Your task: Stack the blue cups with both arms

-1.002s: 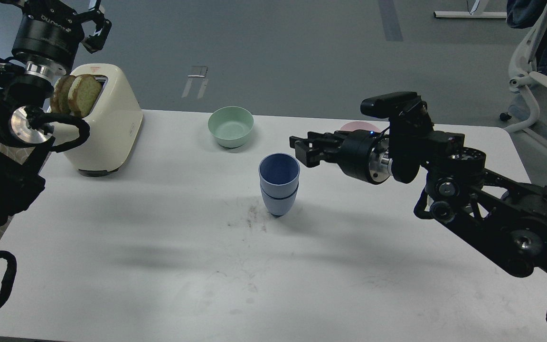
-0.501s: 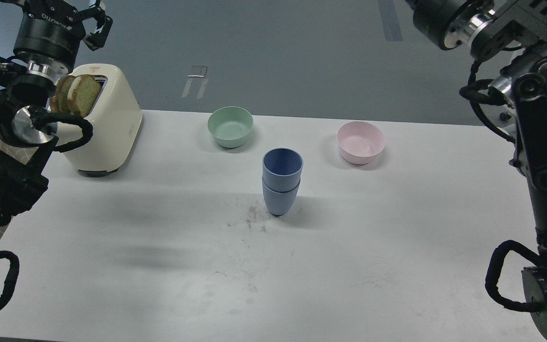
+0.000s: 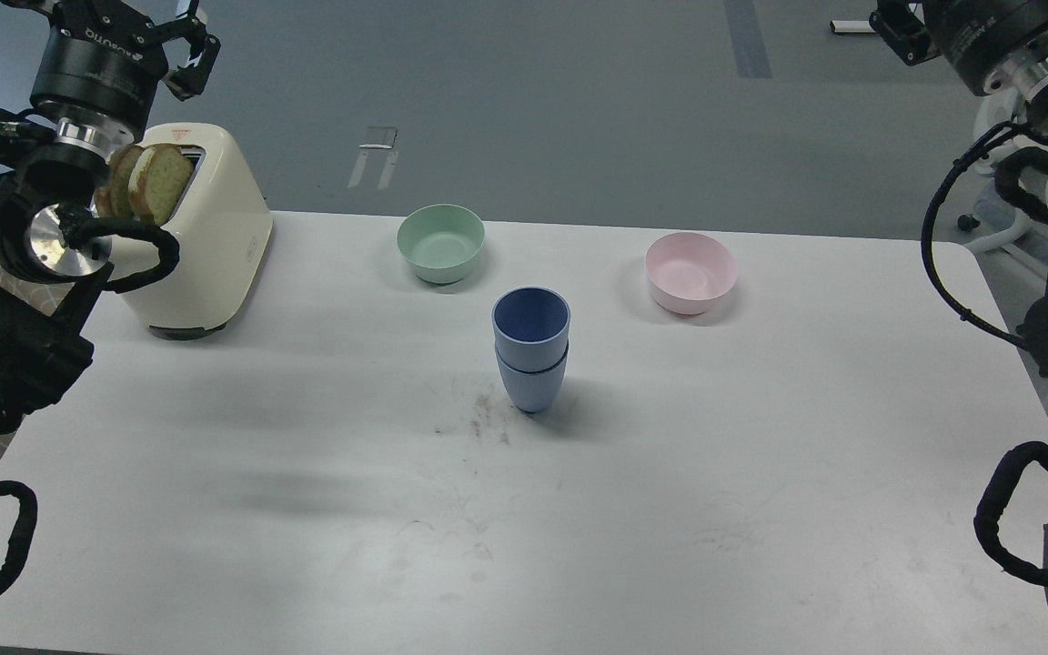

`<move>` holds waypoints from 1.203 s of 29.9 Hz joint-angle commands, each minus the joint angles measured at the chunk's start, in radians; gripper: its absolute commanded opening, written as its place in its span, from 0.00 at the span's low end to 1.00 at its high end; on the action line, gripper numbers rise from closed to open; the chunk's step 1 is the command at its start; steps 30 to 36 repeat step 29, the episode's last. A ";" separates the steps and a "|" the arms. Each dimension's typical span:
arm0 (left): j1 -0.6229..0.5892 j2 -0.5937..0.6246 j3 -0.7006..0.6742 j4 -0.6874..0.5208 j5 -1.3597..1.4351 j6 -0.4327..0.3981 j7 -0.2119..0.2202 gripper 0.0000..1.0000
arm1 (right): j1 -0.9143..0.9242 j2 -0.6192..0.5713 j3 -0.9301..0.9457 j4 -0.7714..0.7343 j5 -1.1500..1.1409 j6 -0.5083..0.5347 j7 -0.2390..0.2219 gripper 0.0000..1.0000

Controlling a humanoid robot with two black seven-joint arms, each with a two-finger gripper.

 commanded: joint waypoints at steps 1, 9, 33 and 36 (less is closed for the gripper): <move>-0.003 0.002 0.000 0.000 -0.001 -0.001 0.001 0.98 | -0.044 -0.002 0.000 -0.071 0.152 0.000 0.073 1.00; 0.002 -0.009 -0.004 0.000 -0.004 -0.023 0.001 0.98 | -0.126 0.004 0.004 -0.079 0.434 0.000 0.079 1.00; 0.020 -0.016 -0.007 -0.017 -0.067 -0.029 0.068 0.98 | -0.201 0.006 0.086 -0.033 0.512 0.000 0.079 1.00; 0.020 -0.016 -0.007 -0.017 -0.067 -0.029 0.068 0.98 | -0.201 0.006 0.086 -0.033 0.512 0.000 0.079 1.00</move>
